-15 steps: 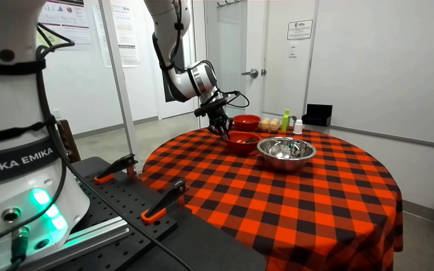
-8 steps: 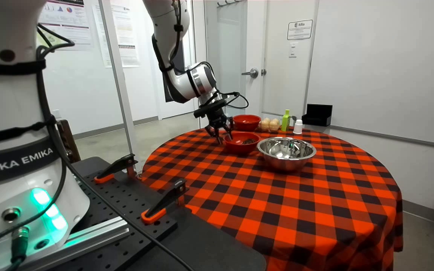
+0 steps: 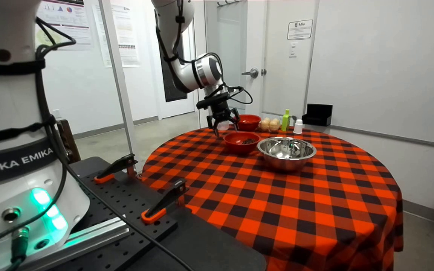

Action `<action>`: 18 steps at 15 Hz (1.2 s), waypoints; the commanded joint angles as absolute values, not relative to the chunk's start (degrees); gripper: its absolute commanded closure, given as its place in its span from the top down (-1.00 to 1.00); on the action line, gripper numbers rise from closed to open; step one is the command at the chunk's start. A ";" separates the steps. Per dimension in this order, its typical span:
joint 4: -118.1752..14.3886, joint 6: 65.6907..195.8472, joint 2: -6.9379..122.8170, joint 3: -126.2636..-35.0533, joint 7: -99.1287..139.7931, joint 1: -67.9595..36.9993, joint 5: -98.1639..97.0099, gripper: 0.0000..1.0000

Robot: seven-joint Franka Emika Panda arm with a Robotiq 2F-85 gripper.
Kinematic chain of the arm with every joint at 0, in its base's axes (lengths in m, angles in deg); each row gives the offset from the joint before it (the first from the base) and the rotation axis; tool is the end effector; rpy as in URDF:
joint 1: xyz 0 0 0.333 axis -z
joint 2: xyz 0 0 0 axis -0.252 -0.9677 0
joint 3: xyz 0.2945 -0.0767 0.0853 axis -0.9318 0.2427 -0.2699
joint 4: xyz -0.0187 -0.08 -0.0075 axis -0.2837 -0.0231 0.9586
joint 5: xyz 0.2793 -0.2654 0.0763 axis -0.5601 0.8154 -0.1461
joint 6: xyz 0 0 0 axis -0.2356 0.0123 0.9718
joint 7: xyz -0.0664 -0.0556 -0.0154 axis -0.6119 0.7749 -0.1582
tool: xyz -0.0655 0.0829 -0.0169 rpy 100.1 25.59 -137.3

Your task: Pour the contents in the red bowl into the silver bowl

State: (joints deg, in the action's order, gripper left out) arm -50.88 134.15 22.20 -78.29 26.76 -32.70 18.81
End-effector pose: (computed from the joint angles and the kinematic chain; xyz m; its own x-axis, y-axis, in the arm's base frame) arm 0.6577 0.1422 0.0899 0.9385 0.3329 -0.0912 0.3439 -0.8794 0.3292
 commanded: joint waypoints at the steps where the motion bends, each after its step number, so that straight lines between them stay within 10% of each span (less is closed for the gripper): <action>1: -53.07 127.29 29.07 -82.84 22.27 -26.45 10.98 1.00; 18: -83.69 113.86 70.16 -87.58 5.56 -13.48 -5.16 1.00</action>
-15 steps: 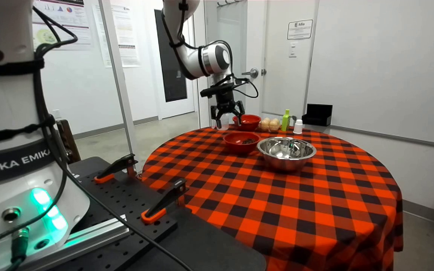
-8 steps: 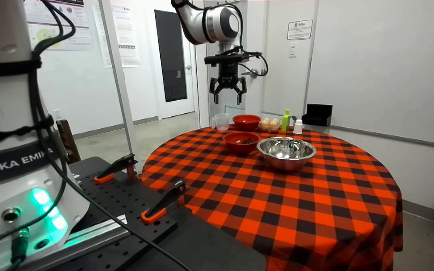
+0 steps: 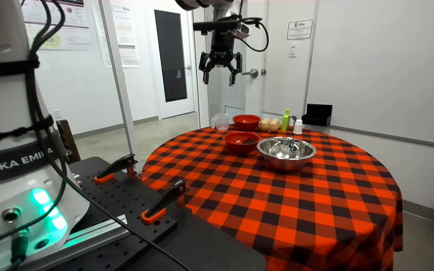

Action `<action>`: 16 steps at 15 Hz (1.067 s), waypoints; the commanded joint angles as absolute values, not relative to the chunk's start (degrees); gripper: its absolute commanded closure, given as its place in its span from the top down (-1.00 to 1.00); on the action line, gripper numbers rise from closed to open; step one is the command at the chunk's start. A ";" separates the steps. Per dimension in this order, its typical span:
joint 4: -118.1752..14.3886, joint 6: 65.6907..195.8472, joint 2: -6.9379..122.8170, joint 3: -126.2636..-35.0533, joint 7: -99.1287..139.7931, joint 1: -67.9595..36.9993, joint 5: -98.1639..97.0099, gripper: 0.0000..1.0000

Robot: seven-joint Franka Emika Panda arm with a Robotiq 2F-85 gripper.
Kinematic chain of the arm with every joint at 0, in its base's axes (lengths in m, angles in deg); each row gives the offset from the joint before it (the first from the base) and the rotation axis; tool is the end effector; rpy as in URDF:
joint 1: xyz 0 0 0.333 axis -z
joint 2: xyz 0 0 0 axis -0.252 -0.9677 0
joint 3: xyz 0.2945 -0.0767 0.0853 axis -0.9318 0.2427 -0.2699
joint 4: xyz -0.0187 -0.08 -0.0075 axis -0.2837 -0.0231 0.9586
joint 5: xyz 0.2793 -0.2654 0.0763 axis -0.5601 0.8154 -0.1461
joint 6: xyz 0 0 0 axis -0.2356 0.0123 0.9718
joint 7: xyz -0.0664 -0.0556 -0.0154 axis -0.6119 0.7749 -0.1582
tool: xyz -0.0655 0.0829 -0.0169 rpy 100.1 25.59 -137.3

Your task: Pour the contents in the red bowl into the silver bowl

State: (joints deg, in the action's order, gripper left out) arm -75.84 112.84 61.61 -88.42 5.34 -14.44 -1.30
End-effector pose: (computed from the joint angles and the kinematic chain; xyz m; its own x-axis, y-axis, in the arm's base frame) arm 0.5618 0.0329 0.3213 0.9415 0.2593 -0.2151 0.2603 -0.9652 -0.0240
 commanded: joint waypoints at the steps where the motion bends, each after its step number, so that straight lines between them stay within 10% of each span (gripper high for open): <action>1: -85.36 114.24 72.43 -87.11 5.70 -13.21 -6.62 1.00; 16: -92.14 117.07 82.16 -84.40 6.53 -13.65 -9.49 1.00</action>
